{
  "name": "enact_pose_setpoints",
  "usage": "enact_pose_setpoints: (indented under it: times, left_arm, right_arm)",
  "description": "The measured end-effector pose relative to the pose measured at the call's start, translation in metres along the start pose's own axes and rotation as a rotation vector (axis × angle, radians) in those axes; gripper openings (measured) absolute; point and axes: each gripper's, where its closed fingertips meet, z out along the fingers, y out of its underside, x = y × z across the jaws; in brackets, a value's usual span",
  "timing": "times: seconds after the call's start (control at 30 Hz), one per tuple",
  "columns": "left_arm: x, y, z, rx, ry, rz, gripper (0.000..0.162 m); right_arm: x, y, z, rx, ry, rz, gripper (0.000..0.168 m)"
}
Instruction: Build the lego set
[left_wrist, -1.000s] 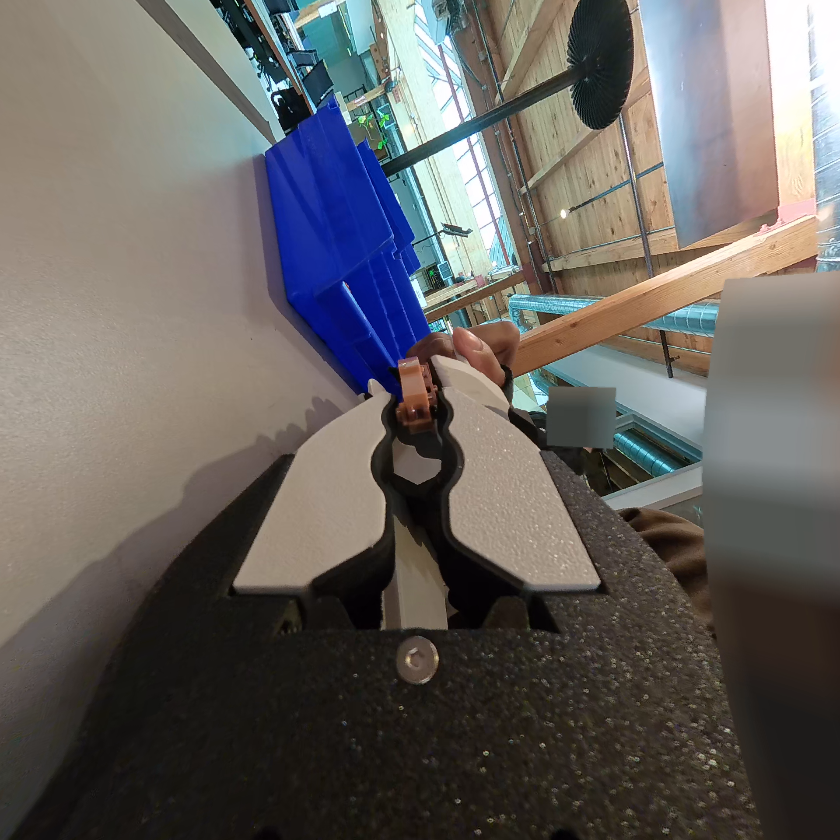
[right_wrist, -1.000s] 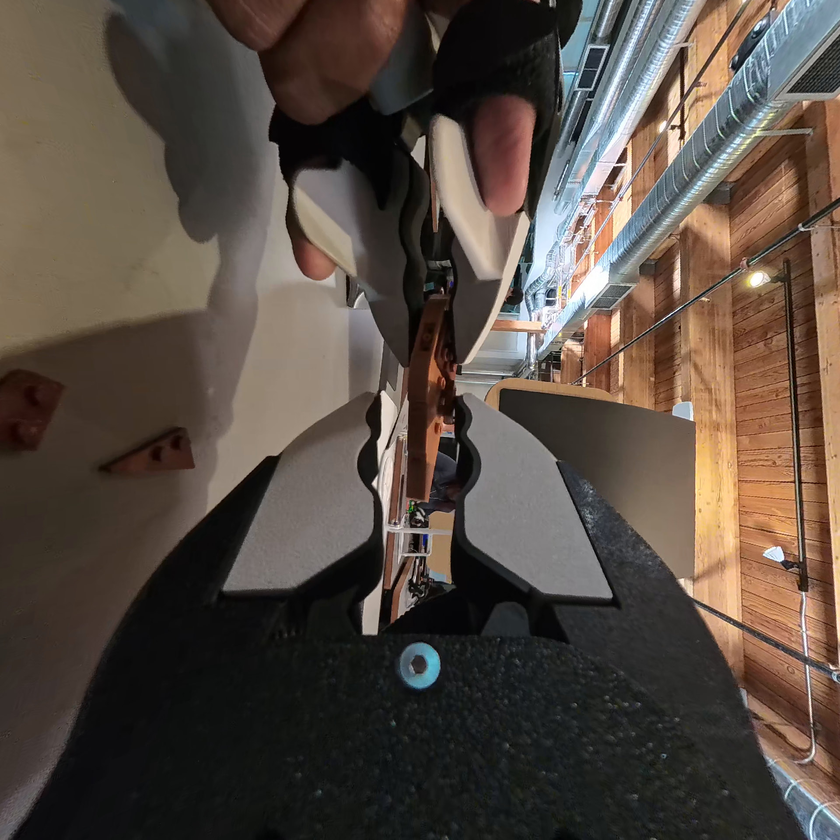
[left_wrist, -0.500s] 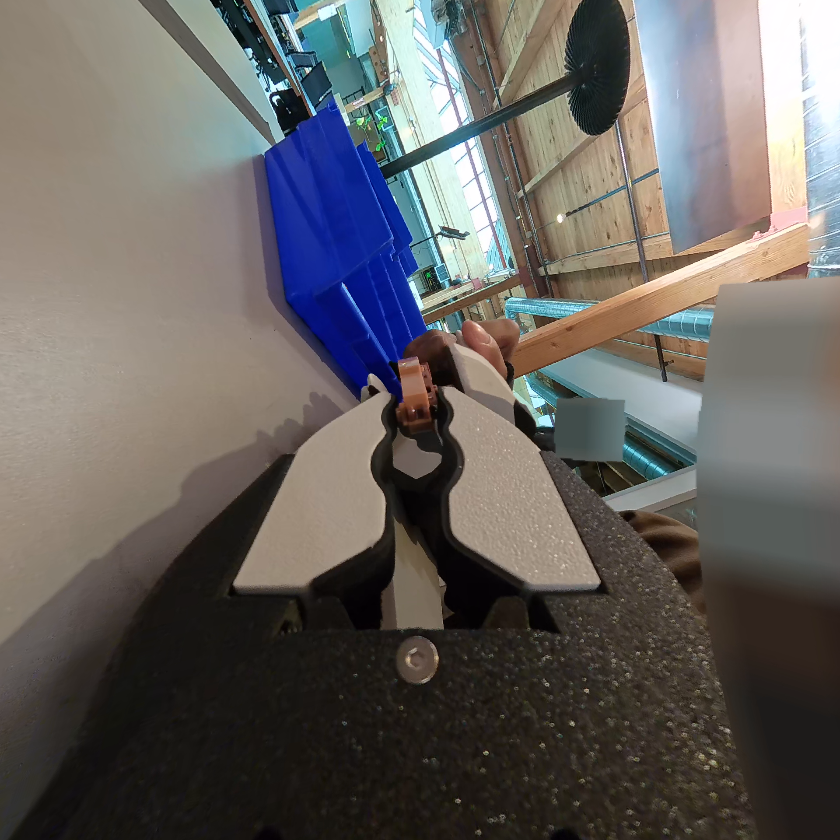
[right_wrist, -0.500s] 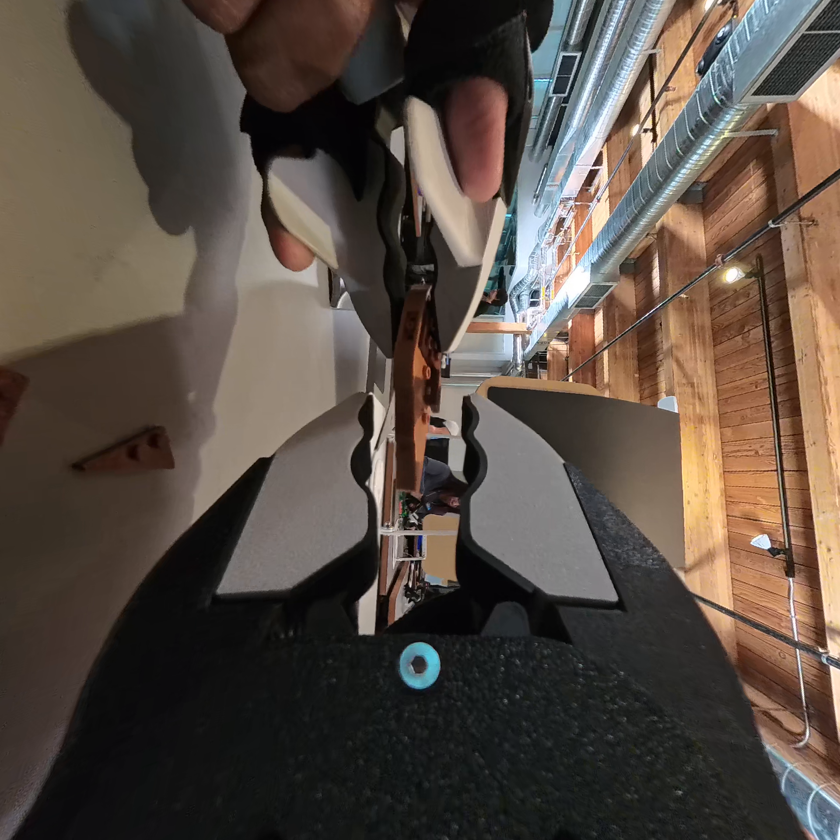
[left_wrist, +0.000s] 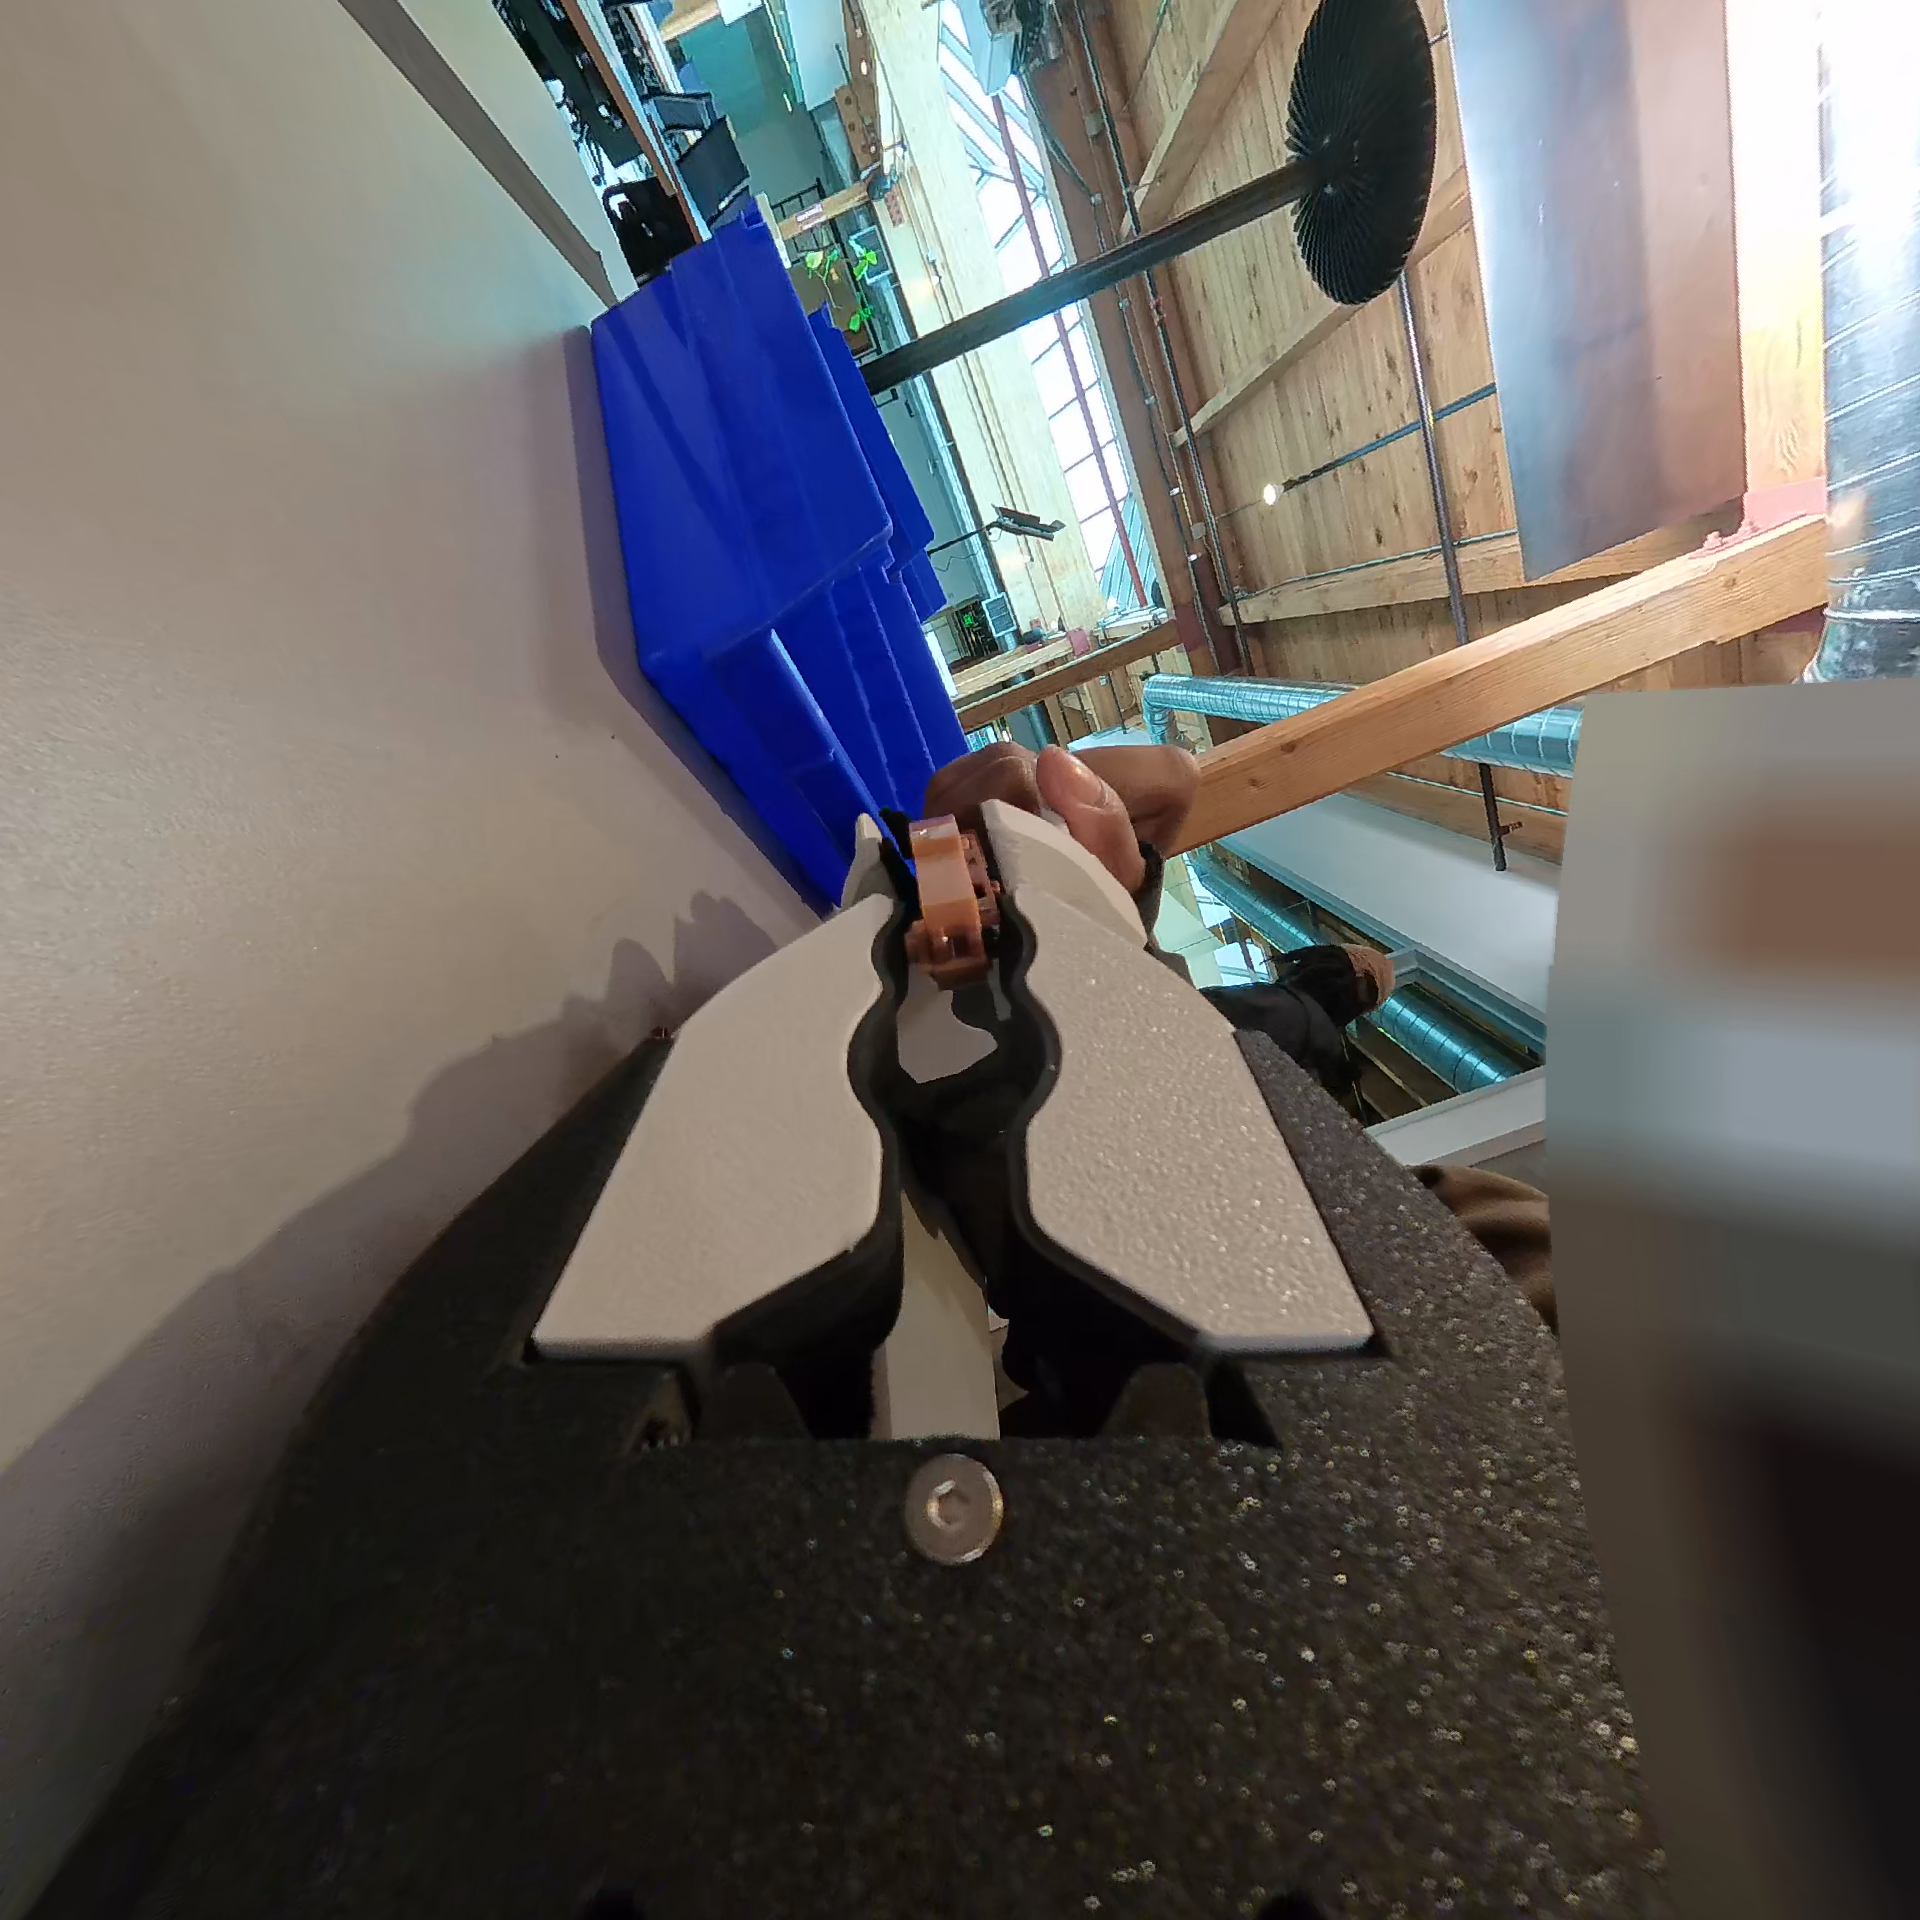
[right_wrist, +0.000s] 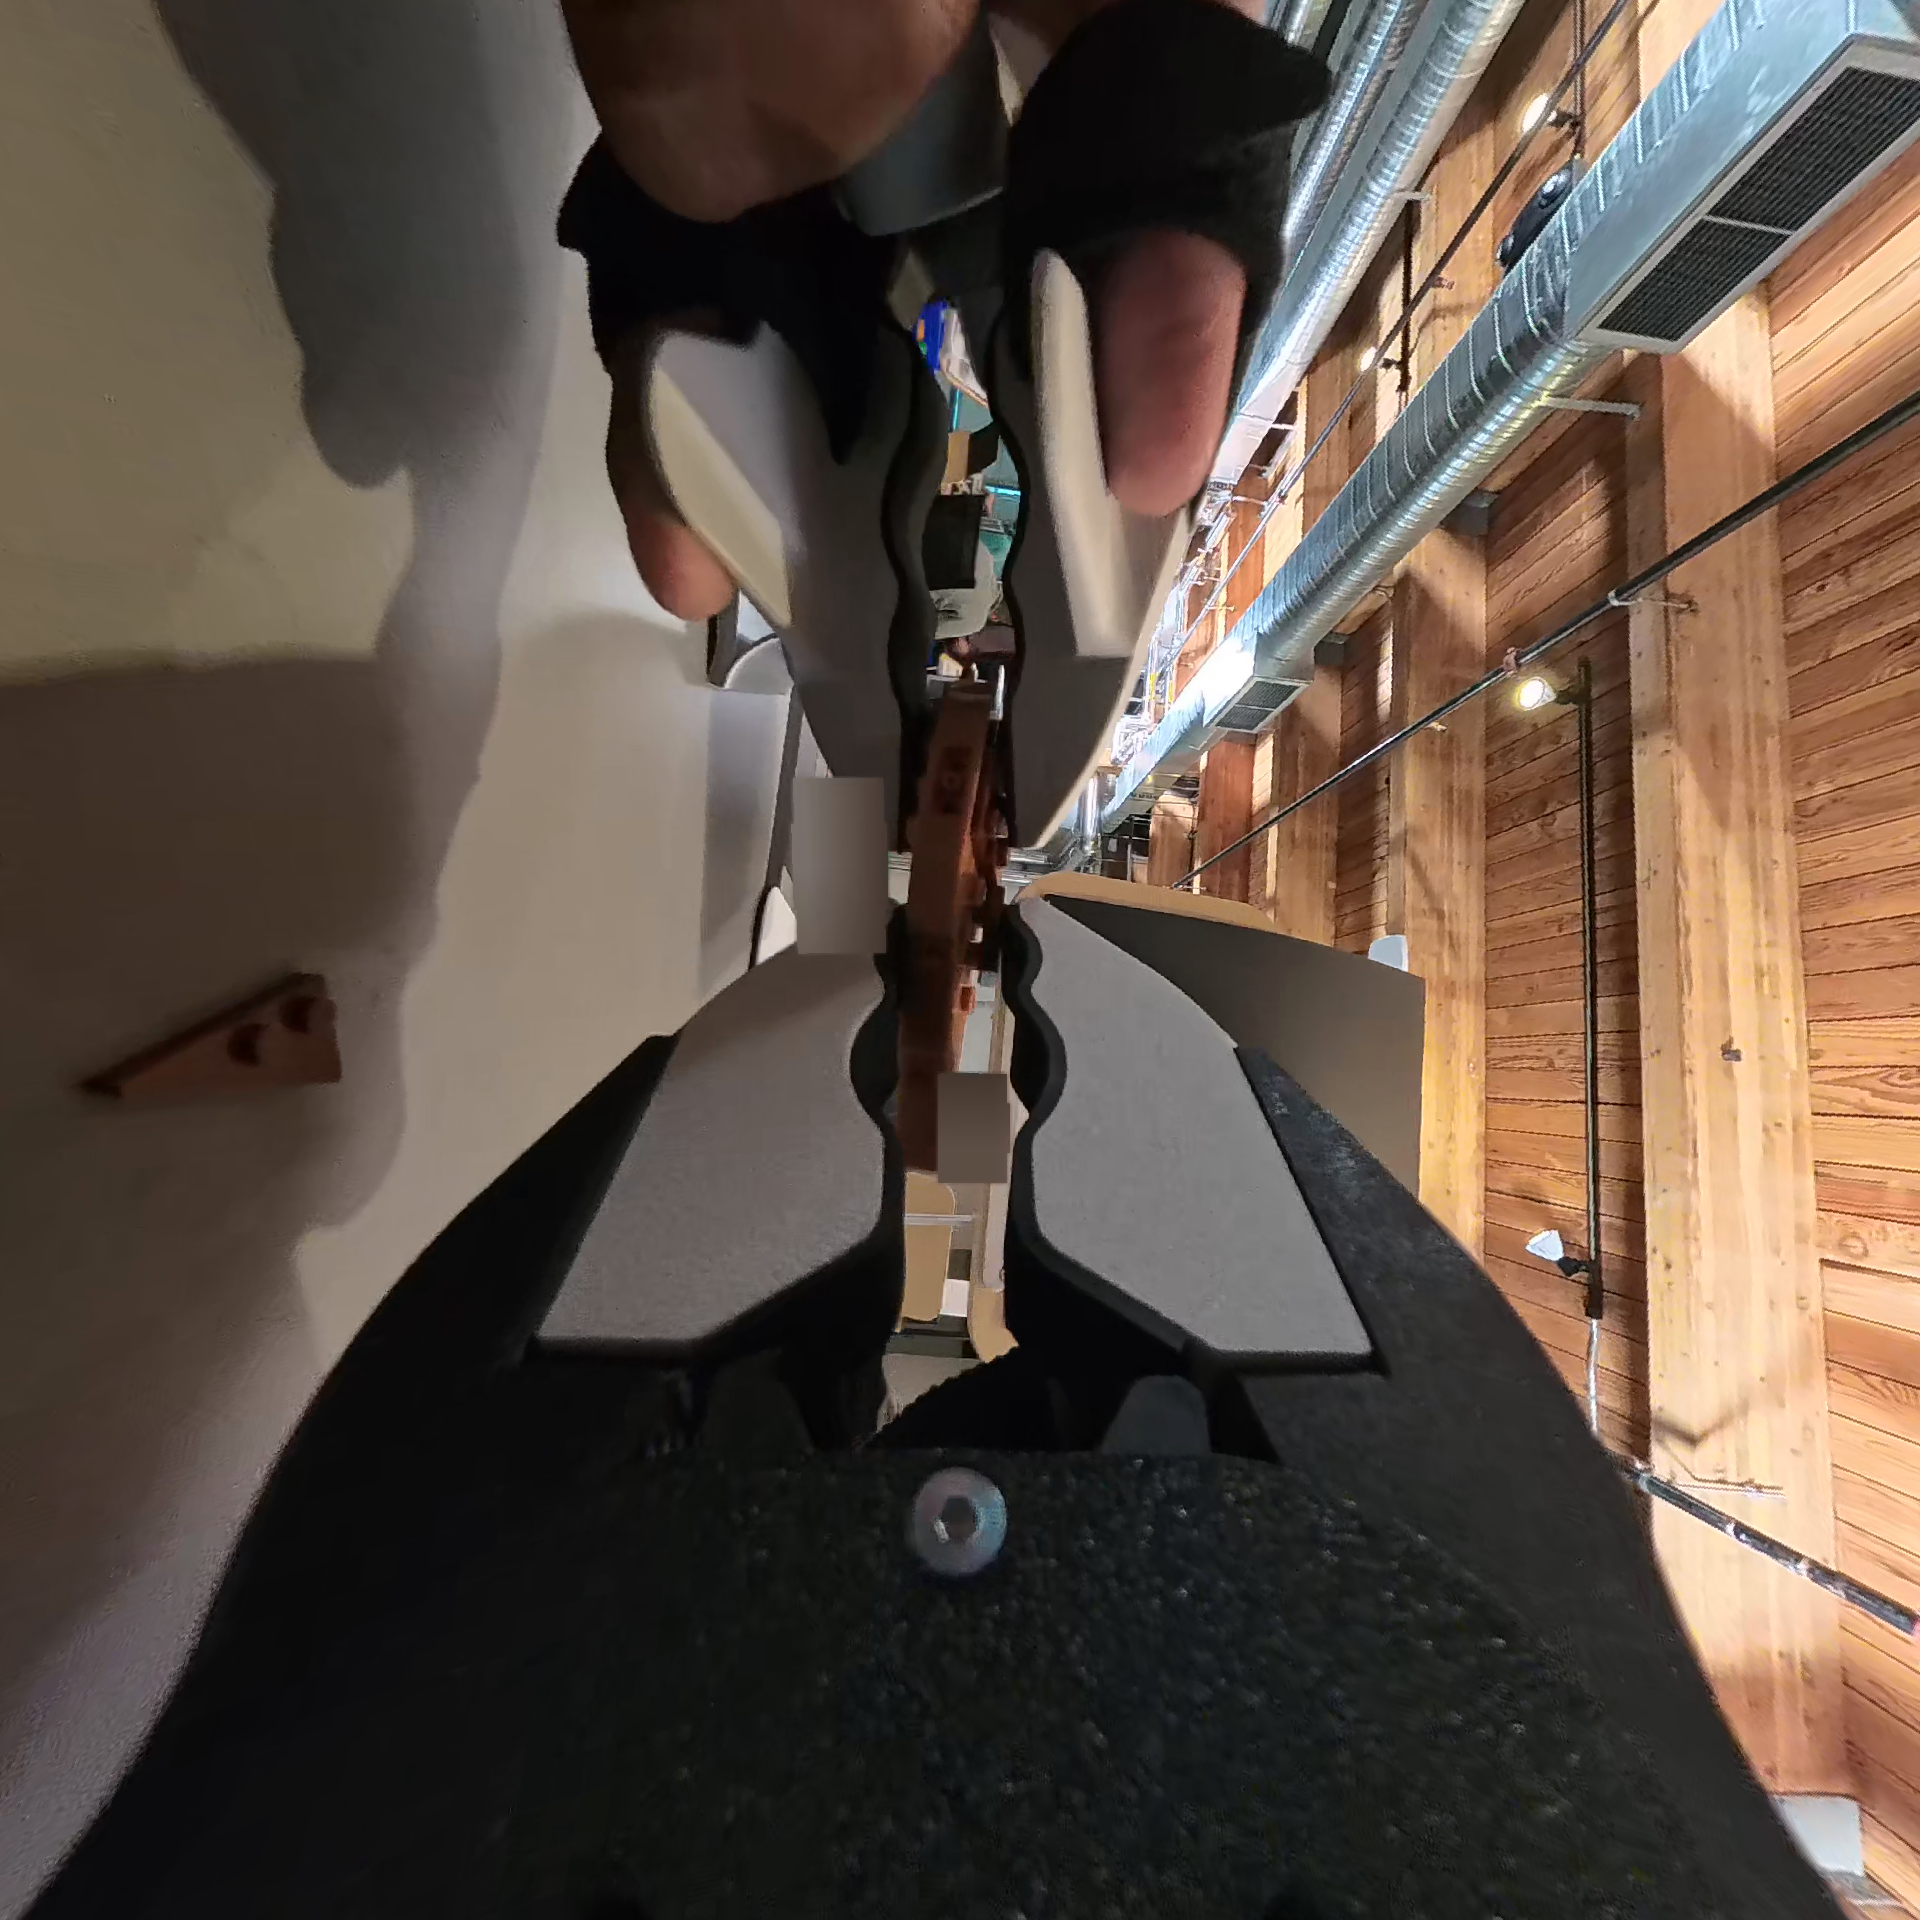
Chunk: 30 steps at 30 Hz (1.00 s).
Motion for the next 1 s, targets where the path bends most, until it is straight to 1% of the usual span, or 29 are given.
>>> enact_pose_setpoints:
  times: [1.0]
  left_arm:
    - [0.009, 0.003, 0.001, -0.027, 0.052, 0.027, 0.017]
  right_arm:
    - [0.011, -0.002, -0.006, 0.009, 0.002, 0.025, 0.011]
